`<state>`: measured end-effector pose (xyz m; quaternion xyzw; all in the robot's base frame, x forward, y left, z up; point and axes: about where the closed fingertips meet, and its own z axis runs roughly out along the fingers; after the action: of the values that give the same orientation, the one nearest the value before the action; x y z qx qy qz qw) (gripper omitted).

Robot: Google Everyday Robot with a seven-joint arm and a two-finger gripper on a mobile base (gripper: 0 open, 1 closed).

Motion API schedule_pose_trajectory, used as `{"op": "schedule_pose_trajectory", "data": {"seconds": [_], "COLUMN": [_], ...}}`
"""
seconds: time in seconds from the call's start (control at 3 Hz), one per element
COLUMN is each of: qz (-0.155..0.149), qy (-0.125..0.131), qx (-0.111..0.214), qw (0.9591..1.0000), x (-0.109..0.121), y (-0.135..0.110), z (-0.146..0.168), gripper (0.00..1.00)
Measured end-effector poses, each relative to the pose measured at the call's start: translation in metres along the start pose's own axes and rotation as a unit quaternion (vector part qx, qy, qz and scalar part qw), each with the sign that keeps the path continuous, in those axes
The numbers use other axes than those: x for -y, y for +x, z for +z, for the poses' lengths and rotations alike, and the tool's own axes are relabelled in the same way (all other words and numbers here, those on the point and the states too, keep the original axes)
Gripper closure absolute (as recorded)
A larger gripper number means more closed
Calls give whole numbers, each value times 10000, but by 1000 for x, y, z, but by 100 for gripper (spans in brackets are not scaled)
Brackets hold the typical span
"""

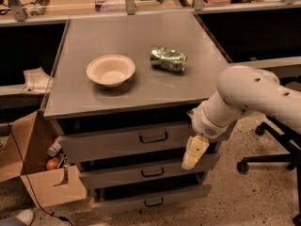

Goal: Open top drawer

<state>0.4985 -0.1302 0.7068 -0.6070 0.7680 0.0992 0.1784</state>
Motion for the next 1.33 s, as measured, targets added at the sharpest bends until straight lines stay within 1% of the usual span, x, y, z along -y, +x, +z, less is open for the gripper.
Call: {"op": "schedule_pose_trajectory", "data": {"seconds": [0.33, 0.67, 1.0, 1.33], "qz": [-76, -118, -26, 144], "qy": [37, 14, -155, -411], "qx": [31, 21, 0, -171], "qw": [10000, 9999, 9999, 9989], "x": [13, 22, 17, 6], "y": [-2, -3, 3, 15], "z": [9, 17, 29, 44], "gripper": [0, 0, 0, 0]}}
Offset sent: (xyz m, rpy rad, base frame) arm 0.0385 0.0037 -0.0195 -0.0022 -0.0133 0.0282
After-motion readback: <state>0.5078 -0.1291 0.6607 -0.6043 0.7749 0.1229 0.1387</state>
